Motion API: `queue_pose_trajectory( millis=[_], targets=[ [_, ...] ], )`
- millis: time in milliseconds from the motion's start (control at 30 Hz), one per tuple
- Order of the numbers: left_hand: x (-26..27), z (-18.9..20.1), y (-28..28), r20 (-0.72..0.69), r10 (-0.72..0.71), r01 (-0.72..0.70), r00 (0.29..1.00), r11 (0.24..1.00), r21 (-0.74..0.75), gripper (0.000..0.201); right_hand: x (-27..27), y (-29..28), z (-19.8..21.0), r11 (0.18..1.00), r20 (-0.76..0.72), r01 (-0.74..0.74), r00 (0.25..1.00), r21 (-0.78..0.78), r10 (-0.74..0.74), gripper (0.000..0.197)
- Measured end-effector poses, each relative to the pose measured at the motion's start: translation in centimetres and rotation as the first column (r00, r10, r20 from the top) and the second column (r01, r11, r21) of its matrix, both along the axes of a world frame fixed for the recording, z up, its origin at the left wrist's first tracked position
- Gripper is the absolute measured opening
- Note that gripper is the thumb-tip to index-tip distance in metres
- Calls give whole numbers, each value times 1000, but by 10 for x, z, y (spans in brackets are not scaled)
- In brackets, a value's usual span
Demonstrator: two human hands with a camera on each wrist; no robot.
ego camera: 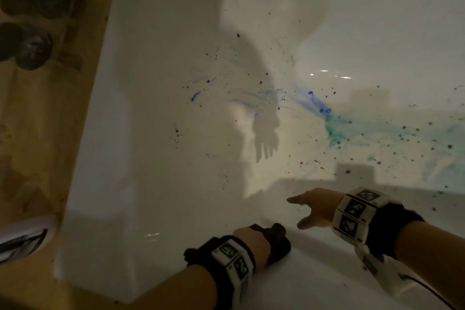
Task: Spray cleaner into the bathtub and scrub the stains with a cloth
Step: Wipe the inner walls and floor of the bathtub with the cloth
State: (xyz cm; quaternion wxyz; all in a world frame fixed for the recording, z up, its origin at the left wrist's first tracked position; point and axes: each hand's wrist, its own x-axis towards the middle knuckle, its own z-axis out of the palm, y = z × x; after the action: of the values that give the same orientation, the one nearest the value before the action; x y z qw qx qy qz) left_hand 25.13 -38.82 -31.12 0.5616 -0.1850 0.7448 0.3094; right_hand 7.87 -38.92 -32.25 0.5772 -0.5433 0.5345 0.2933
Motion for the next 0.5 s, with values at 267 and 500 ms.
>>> queue_pose_trajectory(
  millis=[267,500],
  targets=[
    [60,50,-61,-600,120,-152,791,988,-2,30,44,-8,20,990,498,77,867,-118,-9,67],
    [86,71,-115,-741,23,-263,671,942,-208,16,88,-46,26,891,622,423,656,167,-428,65]
  ],
)
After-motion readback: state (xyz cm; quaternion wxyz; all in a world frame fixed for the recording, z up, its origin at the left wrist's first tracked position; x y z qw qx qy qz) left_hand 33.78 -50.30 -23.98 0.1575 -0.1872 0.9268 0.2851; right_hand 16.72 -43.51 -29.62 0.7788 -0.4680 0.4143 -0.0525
